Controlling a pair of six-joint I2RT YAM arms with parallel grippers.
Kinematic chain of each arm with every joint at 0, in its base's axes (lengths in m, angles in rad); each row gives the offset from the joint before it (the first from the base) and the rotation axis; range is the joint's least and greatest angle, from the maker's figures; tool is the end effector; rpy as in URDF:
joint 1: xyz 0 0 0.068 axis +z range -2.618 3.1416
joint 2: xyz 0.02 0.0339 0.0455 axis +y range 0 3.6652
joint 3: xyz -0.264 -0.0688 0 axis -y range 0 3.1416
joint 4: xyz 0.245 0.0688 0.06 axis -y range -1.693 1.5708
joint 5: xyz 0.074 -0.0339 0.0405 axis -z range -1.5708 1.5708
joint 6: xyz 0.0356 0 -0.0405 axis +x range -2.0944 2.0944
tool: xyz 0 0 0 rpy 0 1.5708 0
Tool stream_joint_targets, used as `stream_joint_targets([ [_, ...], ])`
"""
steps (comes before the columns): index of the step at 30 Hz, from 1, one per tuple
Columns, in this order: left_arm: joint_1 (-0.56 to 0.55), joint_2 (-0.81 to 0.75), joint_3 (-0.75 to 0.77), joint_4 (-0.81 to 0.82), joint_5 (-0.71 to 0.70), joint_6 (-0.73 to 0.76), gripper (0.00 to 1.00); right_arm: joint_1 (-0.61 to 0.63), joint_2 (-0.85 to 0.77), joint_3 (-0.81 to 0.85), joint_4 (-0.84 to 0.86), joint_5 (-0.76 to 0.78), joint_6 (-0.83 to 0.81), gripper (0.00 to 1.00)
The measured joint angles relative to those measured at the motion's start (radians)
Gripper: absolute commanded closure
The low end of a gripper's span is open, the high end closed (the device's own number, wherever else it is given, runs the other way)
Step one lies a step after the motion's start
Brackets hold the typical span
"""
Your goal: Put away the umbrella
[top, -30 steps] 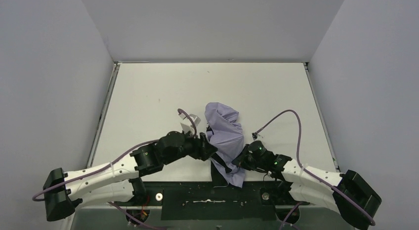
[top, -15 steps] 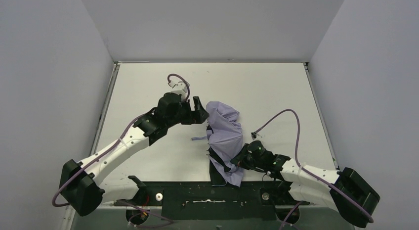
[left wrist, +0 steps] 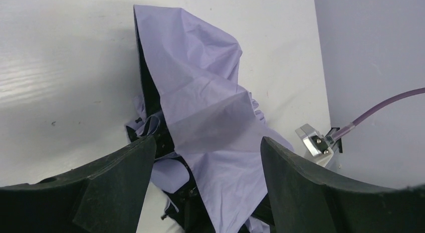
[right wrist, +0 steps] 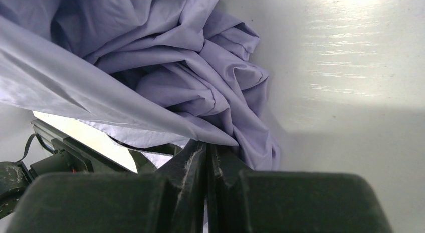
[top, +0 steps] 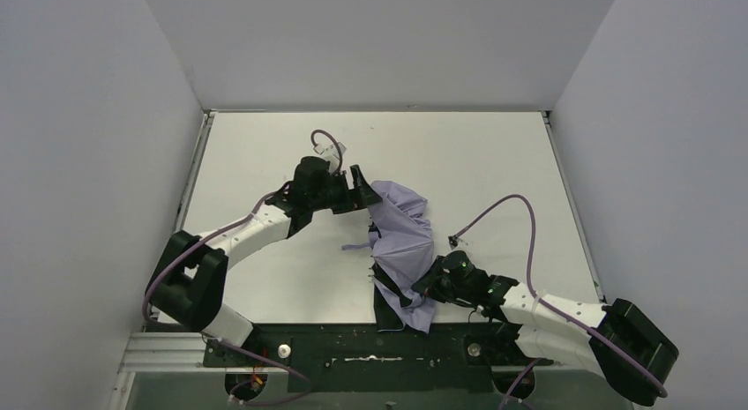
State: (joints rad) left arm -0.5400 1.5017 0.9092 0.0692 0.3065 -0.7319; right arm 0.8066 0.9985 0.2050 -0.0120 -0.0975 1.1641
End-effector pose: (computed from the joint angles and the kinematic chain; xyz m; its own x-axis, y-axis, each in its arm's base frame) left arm 0.2792 -0.1799 0.2359 -0.7962 -0.2655 -0.5436 0.2449 0.6801 -0.6910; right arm 0.1134 0.1233 0.1240 -0.9002 0.3818 -0.2096 0.1556 0.7313 0.6640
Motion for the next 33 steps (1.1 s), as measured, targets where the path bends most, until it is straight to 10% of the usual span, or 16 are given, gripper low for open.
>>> stream_joint_targets([
  [7, 0.001, 0.098, -0.002, 0.127, 0.044, -0.043, 0.31, 0.000, 0.000, 0.000, 0.000, 0.000, -0.001, 1.00],
  [19, 0.012, 0.169, -0.022, 0.288, 0.124, -0.105, 1.00, 0.000, 0.001, 0.000, 0.000, 0.000, -0.003, 1.00],
  [33, 0.002, -0.037, 0.161, 0.074, 0.138, -0.024, 1.00, 0.016, 0.209, 0.067, 0.175, 0.000, -0.002, 1.00],
])
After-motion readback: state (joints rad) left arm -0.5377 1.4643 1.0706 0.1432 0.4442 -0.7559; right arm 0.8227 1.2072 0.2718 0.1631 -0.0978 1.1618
